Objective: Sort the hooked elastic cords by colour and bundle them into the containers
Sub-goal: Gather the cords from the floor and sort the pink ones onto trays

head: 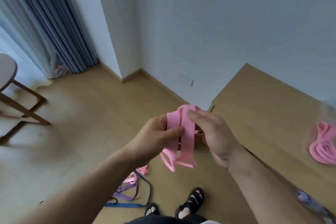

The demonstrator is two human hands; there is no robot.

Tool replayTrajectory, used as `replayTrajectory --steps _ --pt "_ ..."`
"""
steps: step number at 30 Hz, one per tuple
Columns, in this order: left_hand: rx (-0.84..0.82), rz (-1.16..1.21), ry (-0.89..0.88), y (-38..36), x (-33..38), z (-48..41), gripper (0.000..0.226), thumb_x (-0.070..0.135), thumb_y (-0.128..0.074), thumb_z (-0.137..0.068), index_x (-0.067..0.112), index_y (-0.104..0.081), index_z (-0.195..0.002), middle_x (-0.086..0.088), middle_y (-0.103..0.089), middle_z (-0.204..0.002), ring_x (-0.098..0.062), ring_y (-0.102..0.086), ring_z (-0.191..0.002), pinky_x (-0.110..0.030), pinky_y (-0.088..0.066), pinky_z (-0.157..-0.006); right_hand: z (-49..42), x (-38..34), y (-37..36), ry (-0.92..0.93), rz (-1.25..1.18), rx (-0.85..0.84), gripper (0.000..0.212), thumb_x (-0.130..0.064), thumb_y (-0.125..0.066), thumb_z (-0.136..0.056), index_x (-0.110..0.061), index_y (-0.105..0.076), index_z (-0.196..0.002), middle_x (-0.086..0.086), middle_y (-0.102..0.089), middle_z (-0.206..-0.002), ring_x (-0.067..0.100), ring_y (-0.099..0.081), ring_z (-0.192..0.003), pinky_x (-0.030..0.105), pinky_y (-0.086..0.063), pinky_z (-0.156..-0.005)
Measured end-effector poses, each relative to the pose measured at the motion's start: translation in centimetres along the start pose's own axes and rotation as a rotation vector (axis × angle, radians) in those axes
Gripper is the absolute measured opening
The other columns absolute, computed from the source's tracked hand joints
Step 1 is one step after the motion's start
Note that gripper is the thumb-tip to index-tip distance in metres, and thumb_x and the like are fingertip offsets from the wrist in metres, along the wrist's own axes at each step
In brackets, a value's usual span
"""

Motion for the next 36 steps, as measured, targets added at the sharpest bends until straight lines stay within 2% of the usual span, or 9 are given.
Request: replayTrajectory --steps 3,8,11,15,19,23,28,31,36 --pt "-0.031 -0.108 -0.020 -2.8 1.2 -1.0 0.016 0.012 -0.058 -0.097 0.003 -0.069 -0.103 -0.021 -0.073 -0.100 -0.040 -0.069 -0.097 -0.053 -0.054 -0.091 3.6 0.9 2.5 0.019 0.005 0.066 0.024 -0.030 -0.055 -0.096 -0.015 -0.073 -0.101 0.010 -0.074 -0.093 0.021 -0.070 -0.087 0.029 -0.055 -0.075" --pt "-0.341 -0.221 -0.019 -10.5 2.5 -1.4 0.038 -0.010 -0.048 -0.091 0.014 -0.075 -0.078 -0.005 -0.073 -0.077 -0.016 -0.067 -0.067 -0.026 -0.052 -0.062 7.8 3.0 7.7 0.032 0.086 0.161 0.021 -0.016 -0.064 -0.093 -0.023 -0.068 -0.112 0.000 -0.074 -0.098 0.019 -0.071 -0.091 0.040 -0.058 -0.082" --pt "-0.465 -0.373 -0.009 -14.2 1.8 -2.0 0.028 0.001 -0.047 -0.071 0.002 -0.065 -0.093 -0.021 -0.068 -0.083 -0.021 -0.061 -0.071 -0.034 -0.045 -0.066 10.1 3.5 11.5 0.037 0.221 0.224 0.019 -0.014 -0.065 -0.092 -0.024 -0.067 -0.107 -0.007 -0.074 -0.094 0.011 -0.070 -0.086 0.035 -0.057 -0.081" --pt "-0.383 -0.507 -0.070 -18.5 1.9 -3.5 0.036 0.003 -0.048 -0.074 0.005 -0.067 -0.105 -0.018 -0.072 -0.098 -0.037 -0.067 -0.090 -0.051 -0.052 -0.084 13.2 3.4 16.7 0.092 0.308 0.382 0.009 -0.013 -0.066 -0.090 -0.020 -0.070 -0.088 -0.008 -0.073 -0.078 0.007 -0.067 -0.071 0.026 -0.054 -0.070" --pt "-0.257 -0.784 -0.263 -23.7 3.8 -4.2 0.013 0.016 -0.060 -0.091 0.014 -0.071 -0.084 -0.004 -0.069 -0.073 -0.011 -0.052 -0.058 -0.027 -0.043 -0.058 16.0 3.4 22.4 0.202 0.282 0.539 0.010 -0.022 -0.067 -0.090 -0.031 -0.070 -0.086 -0.006 -0.070 -0.079 0.019 -0.063 -0.069 0.030 -0.052 -0.062" --pt "-0.202 -0.847 -0.359 -28.9 4.2 -4.8 0.023 0.022 -0.062 -0.092 0.013 -0.062 -0.071 0.015 -0.058 -0.058 -0.002 -0.047 -0.053 -0.015 -0.035 -0.051 18.8 2.9 27.6 0.359 0.399 0.675 0.008 -0.029 -0.070 -0.085 -0.036 -0.069 -0.087 -0.013 -0.052 -0.094 -0.002 -0.048 -0.089 0.008 -0.038 -0.076" --pt "-0.118 -0.789 -0.542 -34.2 4.5 -5.5 0.021 0.019 -0.069 -0.088 0.015 -0.065 -0.068 0.014 -0.054 -0.066 -0.001 -0.052 -0.070 -0.012 -0.036 -0.062 21.2 4.2 33.3 0.350 0.315 0.661 0.021 -0.044 -0.059 -0.081 -0.032 -0.072 -0.093 -0.015 -0.054 -0.128 -0.006 -0.043 -0.124 0.006 -0.032 -0.098" --pt "-0.125 -0.836 -0.651 -37.0 4.0 -6.1 0.019 0.037 -0.067 -0.087 0.032 -0.060 -0.071 0.017 -0.049 -0.082 -0.001 -0.046 -0.086 -0.012 -0.035 -0.068 22.6 4.4 35.3 0.404 0.164 0.651 0.017 -0.037 -0.059 -0.085 -0.032 -0.072 -0.096 -0.018 -0.071 -0.102 -0.008 -0.060 -0.100 0.011 -0.043 -0.085" --pt "-0.231 -0.713 -0.554 -39.7 3.0 -7.4 0.036 0.056 -0.059 -0.089 0.023 -0.070 -0.094 0.013 -0.054 -0.120 0.001 -0.051 -0.108 -0.016 -0.042 -0.082 24.3 4.4 38.5 0.452 0.058 0.744 0.021 -0.029 -0.059 -0.090 -0.015 -0.072 -0.099 0.007 -0.072 -0.088 0.027 -0.067 -0.080 0.035 -0.054 -0.071"
Point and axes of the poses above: each hand's wrist, its own z-axis away from the middle knuckle, its own y-axis out of the back of the hand, x = y × z, the point moved 7 cm from there along -z, towards the middle knuckle
